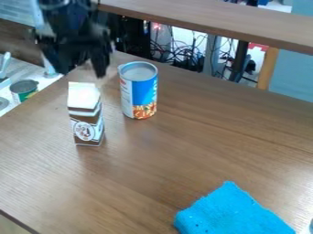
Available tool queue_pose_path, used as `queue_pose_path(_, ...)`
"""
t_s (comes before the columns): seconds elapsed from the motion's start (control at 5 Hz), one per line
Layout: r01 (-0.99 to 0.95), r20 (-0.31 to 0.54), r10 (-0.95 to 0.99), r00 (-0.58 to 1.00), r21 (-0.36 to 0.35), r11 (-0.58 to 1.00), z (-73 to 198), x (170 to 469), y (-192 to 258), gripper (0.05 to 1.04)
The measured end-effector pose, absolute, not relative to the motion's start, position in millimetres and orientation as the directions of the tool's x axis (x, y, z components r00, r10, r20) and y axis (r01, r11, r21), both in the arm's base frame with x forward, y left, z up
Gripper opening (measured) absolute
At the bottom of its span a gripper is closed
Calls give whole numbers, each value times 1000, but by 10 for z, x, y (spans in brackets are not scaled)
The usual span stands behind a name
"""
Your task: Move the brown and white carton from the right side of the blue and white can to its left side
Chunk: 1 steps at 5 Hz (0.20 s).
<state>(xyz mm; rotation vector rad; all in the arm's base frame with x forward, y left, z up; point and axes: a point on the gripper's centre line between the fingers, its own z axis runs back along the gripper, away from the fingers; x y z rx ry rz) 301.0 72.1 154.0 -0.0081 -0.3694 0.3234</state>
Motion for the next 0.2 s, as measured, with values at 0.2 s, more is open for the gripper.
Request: queue_pose_path(0.2,-297,364,313,877,-99,950,1885,3023,661,1010)
